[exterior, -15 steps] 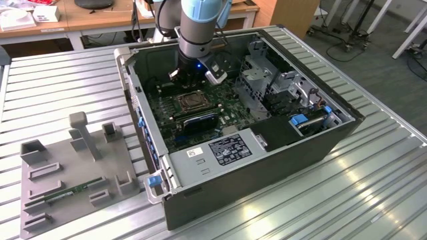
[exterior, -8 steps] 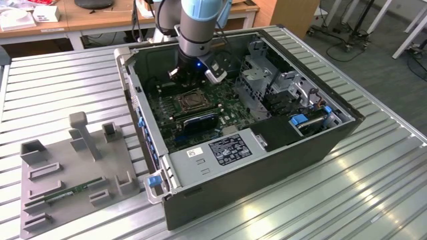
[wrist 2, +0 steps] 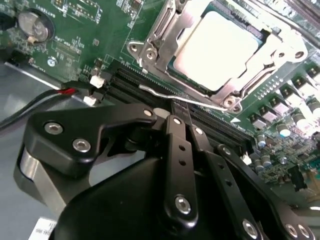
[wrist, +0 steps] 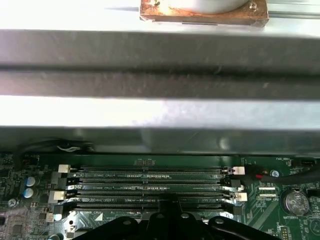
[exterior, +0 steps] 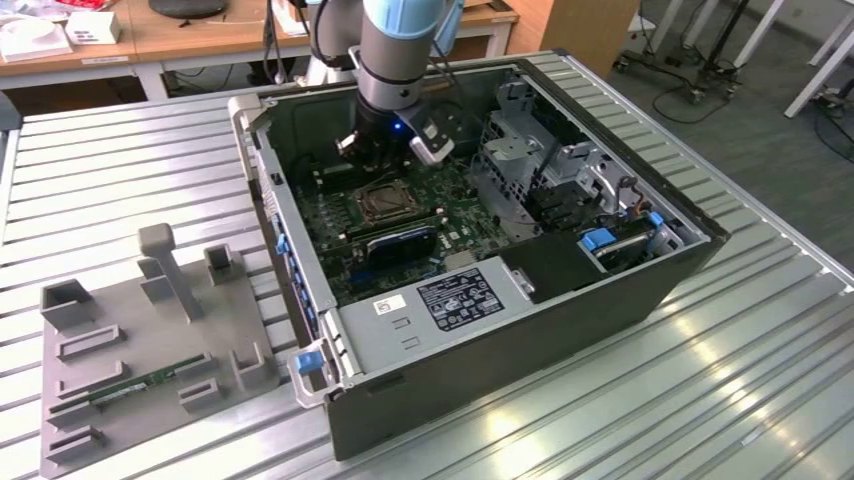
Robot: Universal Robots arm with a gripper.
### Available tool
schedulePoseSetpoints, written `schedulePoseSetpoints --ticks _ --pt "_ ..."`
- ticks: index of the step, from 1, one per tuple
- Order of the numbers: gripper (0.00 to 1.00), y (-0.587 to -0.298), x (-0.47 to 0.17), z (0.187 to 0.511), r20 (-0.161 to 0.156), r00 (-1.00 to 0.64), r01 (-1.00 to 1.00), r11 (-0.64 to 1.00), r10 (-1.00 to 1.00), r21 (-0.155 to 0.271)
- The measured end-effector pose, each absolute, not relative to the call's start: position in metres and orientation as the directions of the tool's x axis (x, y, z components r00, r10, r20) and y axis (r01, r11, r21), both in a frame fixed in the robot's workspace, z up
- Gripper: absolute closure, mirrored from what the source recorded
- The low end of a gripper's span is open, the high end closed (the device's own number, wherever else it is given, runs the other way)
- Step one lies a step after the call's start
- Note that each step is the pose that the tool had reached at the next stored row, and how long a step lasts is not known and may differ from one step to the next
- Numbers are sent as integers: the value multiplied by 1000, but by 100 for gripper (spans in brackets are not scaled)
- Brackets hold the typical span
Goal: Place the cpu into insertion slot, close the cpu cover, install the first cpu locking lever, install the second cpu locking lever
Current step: 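Install the first cpu locking lever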
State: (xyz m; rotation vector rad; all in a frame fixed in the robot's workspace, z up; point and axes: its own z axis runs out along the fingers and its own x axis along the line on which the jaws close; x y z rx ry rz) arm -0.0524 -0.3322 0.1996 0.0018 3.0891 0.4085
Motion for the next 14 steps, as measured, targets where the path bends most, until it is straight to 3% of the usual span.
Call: schedulePoseSetpoints --ticks 14 --pt "89 -332 -53 218 -25 -1000 -2 965 4 261"
